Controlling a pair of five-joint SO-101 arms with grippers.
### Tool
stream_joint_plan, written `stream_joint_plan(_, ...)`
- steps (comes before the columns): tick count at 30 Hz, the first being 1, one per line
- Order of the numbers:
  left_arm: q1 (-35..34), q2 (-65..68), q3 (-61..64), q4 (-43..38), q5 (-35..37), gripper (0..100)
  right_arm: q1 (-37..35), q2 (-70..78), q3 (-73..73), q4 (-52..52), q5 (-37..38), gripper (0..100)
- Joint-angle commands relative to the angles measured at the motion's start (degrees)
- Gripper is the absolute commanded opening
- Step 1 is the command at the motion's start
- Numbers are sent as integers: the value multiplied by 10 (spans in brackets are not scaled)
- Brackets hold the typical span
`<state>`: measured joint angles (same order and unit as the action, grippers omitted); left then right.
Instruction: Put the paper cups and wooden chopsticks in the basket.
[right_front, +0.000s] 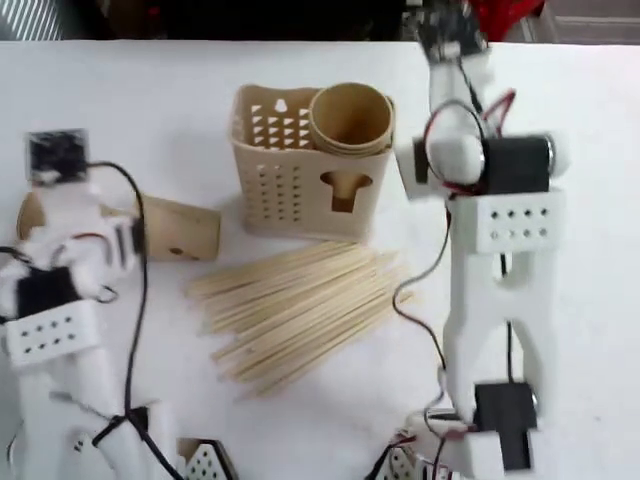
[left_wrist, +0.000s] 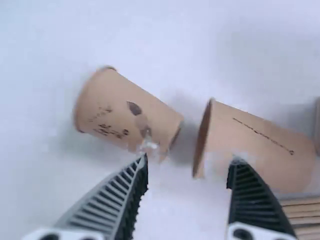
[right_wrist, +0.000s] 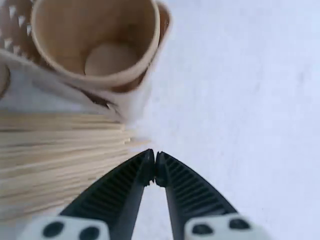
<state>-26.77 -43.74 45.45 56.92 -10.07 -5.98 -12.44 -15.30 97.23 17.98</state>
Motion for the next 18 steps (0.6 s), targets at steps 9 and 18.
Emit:
stream_joint_plan(9,-180,199,-363,160,-142,325,121,-277,574,-224,142,17)
stream_joint_plan(18,-203,554,-701,295,-167,332,151,-471,833,-270,218,19)
